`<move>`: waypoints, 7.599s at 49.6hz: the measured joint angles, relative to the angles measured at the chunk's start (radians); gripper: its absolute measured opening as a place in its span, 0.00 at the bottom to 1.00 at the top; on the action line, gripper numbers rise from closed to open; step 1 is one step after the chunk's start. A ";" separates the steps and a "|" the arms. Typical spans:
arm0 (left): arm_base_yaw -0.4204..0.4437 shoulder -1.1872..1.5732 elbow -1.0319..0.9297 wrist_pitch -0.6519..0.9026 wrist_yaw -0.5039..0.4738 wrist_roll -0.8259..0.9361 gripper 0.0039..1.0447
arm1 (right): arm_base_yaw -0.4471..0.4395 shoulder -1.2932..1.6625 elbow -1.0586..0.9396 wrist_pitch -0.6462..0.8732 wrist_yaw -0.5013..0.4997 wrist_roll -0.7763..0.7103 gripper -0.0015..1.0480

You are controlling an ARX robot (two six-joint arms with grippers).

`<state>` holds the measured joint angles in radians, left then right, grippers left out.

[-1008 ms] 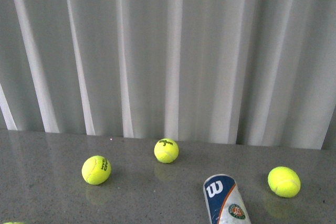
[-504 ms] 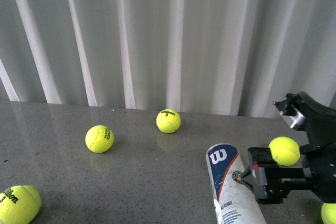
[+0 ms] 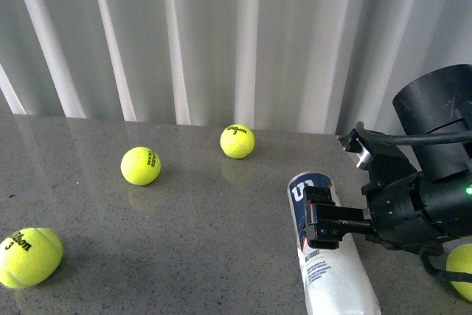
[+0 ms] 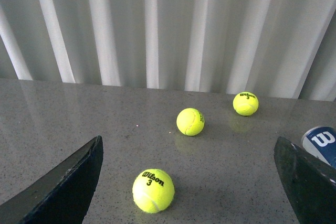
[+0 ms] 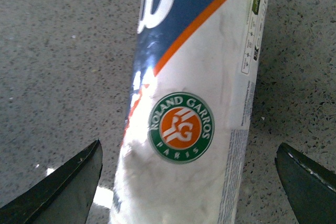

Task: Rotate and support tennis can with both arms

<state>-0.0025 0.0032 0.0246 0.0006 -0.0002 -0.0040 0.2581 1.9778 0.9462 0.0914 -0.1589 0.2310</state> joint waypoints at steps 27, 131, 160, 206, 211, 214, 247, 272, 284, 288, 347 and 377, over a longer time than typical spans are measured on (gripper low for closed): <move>0.000 0.000 0.000 0.000 0.000 0.000 0.94 | 0.007 0.064 0.075 -0.028 -0.078 -0.508 0.49; 0.000 0.000 0.000 0.000 0.000 0.000 0.94 | -0.007 -0.290 -0.007 0.161 -0.068 -0.441 0.93; 0.000 -0.001 0.000 0.000 0.000 0.000 0.94 | -0.113 -0.489 -0.506 0.960 0.311 -0.220 0.39; 0.000 -0.001 0.000 0.000 0.000 0.000 0.94 | -0.256 -1.257 -0.936 0.602 0.160 -0.231 0.03; 0.000 -0.001 0.000 0.000 0.000 0.000 0.94 | -0.256 -1.331 -0.939 0.538 0.160 -0.231 0.03; 0.000 -0.001 0.000 0.000 0.000 0.000 0.94 | -0.256 -1.366 -0.941 0.506 0.159 -0.231 0.03; 0.000 -0.001 0.000 0.000 0.000 0.000 0.94 | -0.256 -1.706 -0.942 0.183 0.159 -0.231 0.03; 0.000 -0.002 0.000 0.000 0.000 0.000 0.94 | -0.256 -1.973 -0.941 -0.090 0.158 -0.231 0.03; 0.000 -0.002 0.000 0.000 0.000 0.000 0.94 | -0.256 -1.973 -0.941 -0.090 0.158 -0.232 0.40; 0.000 -0.002 0.000 0.000 0.000 0.000 0.94 | -0.256 -1.973 -0.941 -0.090 0.158 -0.232 0.55; 0.075 1.458 0.340 0.601 0.530 -0.420 0.94 | -0.257 -1.974 -0.941 -0.091 0.157 -0.231 0.93; -0.092 1.878 0.452 0.761 0.707 -0.444 0.94 | -0.257 -1.974 -0.941 -0.091 0.157 -0.231 0.93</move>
<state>-0.0948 1.8816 0.4763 0.7612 0.7067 -0.4480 0.0013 0.0040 0.0048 0.0006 -0.0017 -0.0002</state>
